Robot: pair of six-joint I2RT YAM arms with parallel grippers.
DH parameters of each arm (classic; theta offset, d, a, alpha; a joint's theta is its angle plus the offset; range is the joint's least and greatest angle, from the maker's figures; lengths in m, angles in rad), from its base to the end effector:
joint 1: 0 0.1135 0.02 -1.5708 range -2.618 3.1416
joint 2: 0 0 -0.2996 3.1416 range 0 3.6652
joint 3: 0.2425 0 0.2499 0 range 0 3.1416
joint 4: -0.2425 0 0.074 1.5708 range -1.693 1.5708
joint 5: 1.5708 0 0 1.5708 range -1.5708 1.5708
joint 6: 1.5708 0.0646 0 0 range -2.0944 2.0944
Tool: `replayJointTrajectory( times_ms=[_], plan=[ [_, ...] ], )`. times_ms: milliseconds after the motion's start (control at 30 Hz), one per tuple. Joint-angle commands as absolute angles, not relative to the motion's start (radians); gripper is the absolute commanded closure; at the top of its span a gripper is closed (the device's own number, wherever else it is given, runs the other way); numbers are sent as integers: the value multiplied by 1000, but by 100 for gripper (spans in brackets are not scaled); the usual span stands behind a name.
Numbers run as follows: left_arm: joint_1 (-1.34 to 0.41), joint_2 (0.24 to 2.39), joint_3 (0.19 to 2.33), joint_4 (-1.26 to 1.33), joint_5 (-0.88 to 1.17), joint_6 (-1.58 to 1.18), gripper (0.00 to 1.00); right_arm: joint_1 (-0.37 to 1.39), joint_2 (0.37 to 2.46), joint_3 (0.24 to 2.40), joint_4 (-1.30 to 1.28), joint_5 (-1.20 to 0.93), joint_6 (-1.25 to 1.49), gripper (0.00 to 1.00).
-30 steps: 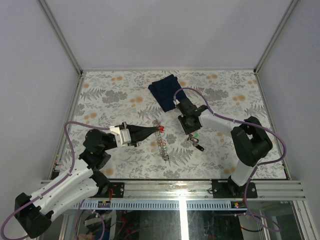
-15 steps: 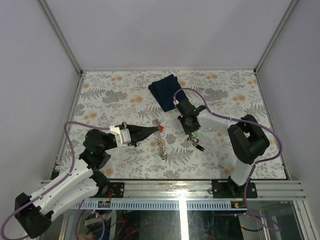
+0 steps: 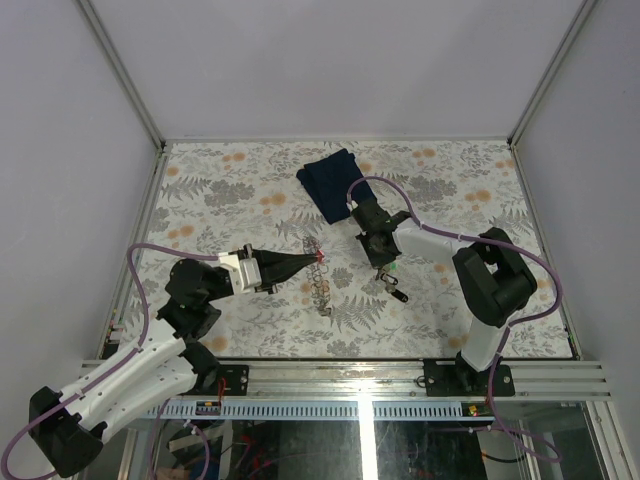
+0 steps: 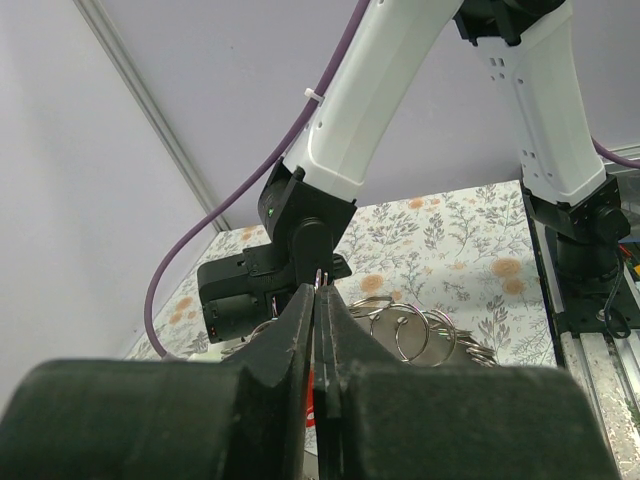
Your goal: Put the keys on the keyring
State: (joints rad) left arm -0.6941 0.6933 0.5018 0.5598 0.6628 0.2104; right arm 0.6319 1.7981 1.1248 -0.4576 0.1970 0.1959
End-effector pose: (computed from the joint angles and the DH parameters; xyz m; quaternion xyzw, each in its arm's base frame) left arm 0.0942 -0.1301 0.3627 0.4751 0.3639 -0.3654 0.7130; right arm 0.3085 0.2102 0.1768 -0.1891 0.9528 -0.0005 0.2374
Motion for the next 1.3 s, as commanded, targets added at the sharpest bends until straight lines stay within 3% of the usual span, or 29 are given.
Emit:
replayJointTrajectory(
  times_ms=[0,533,900,1267],
  plan=[
    [-696,676,535,587,653,224,100,630,1805,1156,-448,217,179,100],
    [-696,683,550,567,642,217,100,628,1410,1037,-333,-49,11,100],
    [-697,705,589,526,654,217,100,623,1079,869,-84,-291,-104,100],
    [-698,733,594,630,595,78,100,623,940,988,-186,-377,-76,100]
  ],
)
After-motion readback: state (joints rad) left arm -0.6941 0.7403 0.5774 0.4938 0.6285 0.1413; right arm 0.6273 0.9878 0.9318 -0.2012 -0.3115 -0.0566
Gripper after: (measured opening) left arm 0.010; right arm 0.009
